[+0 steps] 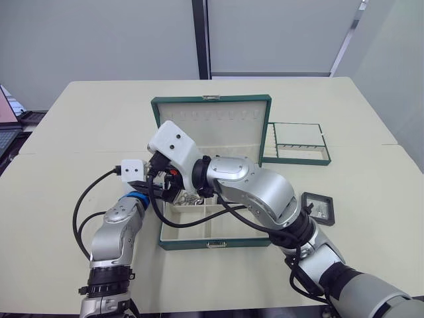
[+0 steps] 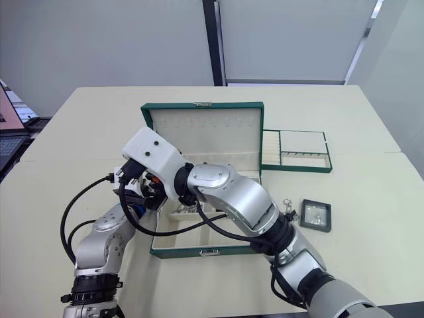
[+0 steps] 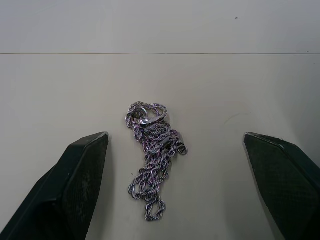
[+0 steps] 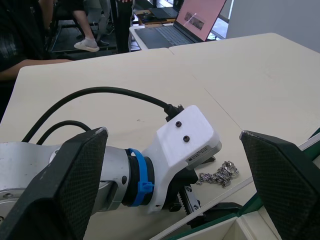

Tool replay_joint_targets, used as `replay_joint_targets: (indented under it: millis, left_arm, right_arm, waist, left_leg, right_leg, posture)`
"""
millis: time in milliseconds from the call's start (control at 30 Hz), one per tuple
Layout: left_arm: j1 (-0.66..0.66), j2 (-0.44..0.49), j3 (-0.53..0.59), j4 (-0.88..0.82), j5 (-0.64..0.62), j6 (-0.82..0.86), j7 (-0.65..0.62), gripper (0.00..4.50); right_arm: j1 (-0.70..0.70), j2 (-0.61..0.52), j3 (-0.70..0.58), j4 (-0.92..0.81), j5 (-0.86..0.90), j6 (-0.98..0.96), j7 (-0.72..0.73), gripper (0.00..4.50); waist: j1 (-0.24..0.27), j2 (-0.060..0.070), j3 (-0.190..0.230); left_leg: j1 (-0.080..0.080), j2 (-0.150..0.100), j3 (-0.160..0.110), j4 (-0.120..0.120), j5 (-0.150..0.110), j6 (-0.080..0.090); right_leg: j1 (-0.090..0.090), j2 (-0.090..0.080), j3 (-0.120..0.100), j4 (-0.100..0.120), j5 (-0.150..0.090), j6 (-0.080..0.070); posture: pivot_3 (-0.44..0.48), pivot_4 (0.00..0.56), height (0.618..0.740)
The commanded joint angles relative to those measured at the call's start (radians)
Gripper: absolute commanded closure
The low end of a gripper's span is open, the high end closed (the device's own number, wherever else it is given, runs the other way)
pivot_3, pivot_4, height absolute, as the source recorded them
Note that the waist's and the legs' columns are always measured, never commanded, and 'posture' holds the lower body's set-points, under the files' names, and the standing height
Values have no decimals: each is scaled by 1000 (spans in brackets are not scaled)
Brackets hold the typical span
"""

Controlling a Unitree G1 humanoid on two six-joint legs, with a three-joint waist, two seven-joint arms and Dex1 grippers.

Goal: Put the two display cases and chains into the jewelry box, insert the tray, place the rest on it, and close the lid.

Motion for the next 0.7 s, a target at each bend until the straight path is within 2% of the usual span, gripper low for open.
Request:
replay_joint_targets:
  millis: [33,233,333,700]
  left_arm:
    - [-1,13,11,16,14,19,13,21]
    - [1,13,9,24,11,24,11,21]
    - [1,13,11,33,10,22,11,571]
    - [2,14,17,46,13,16,2,3879]
  right_arm:
    - [-22,16,-19,-23,-2,-28,9,0]
    - [-23,17,-22,-18,-3,-34,9,0]
    - [-24,17,-23,-17,-2,-35,10,0]
    - [-24,17,-27,-16,0,-44,17,0]
  waist:
    - [0,0,0]
    - [0,0,0]
    - [0,0,0]
    - [1,0,0]
  left_leg:
    - [0,0,0,0,0,0]
    - [0,0,0,0,0,0]
    - [0,0,0,0,0,0]
    - [0,-2,-1,0,0,0]
  right_leg:
    - [0,0,0,0,0,0]
    - [0,0,0,0,0,0]
    - [0,0,0,0,0,0]
    - [0,-1,0,0,0,0]
  posture:
    - [0,150,740]
    - [0,150,740]
    - [0,150,740]
    - [0,150,740]
